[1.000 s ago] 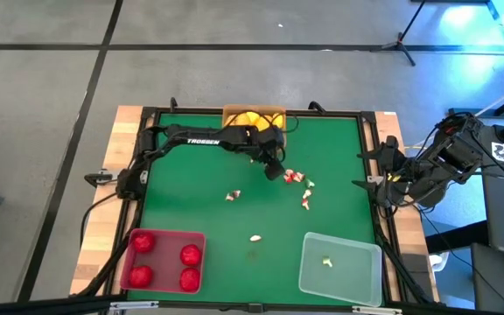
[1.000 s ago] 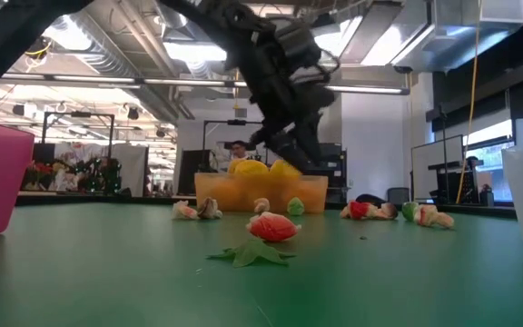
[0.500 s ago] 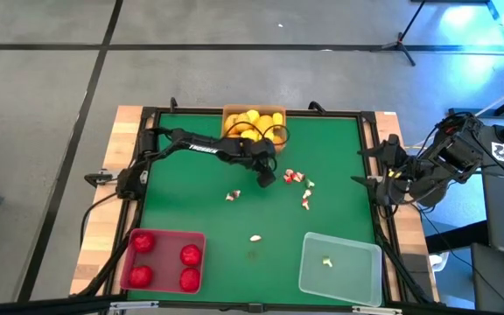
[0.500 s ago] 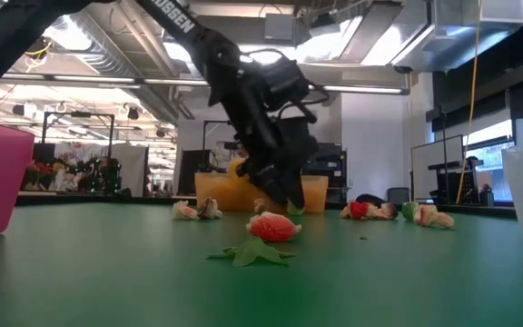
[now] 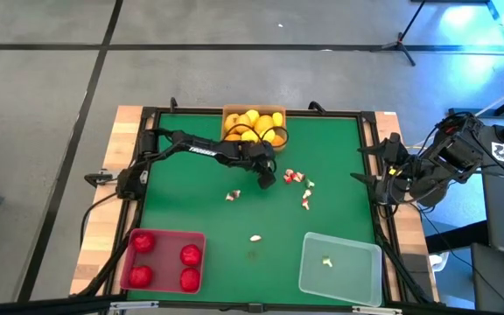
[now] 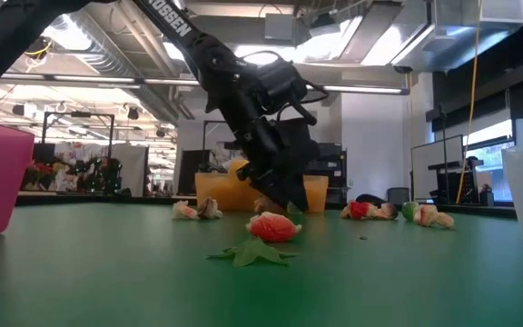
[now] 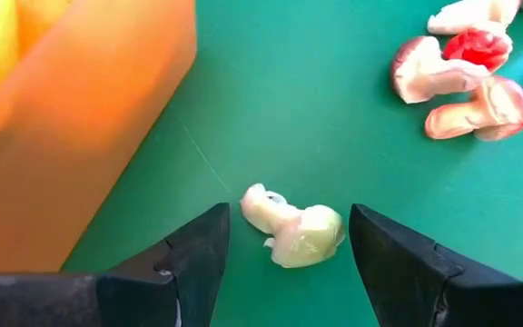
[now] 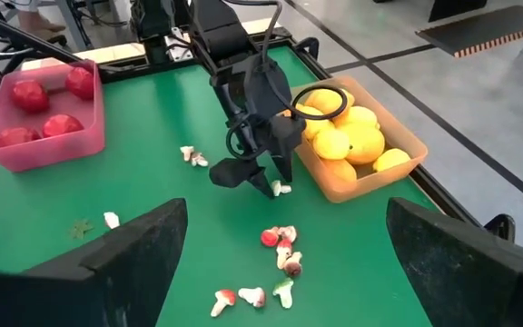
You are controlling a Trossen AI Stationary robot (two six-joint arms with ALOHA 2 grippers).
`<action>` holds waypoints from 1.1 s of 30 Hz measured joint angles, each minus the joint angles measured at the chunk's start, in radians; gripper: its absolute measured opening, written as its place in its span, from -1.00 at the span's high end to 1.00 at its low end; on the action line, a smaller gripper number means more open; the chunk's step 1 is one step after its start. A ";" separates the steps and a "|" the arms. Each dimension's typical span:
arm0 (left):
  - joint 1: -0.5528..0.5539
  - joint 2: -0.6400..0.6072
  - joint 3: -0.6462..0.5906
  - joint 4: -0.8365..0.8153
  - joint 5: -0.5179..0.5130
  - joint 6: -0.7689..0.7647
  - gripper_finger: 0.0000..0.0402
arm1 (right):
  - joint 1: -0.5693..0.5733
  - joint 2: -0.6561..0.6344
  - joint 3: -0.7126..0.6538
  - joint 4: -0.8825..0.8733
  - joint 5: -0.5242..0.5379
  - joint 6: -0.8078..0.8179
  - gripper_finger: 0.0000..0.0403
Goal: Sort produce into baskets
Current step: Put the green mushroom into the transparent bin
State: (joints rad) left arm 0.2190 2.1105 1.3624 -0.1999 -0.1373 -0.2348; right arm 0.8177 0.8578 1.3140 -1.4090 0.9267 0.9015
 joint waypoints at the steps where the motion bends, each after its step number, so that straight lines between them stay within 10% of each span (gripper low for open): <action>1: 0.002 0.000 0.000 0.001 -0.002 0.000 -0.10 | 0.000 0.000 0.000 0.000 0.000 0.005 -0.86; 19: 0.004 0.000 0.000 -0.025 -0.004 -0.059 0.63 | 0.000 0.000 0.000 -0.007 0.000 0.010 -0.86; 33: -0.036 -0.045 0.019 -0.055 0.003 -0.150 0.73 | 0.000 0.000 0.000 -0.008 -0.003 0.010 -0.86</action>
State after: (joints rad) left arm 0.1830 2.0653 1.3812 -0.2549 -0.1347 -0.3848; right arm 0.8177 0.8581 1.3140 -1.4166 0.9234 0.9112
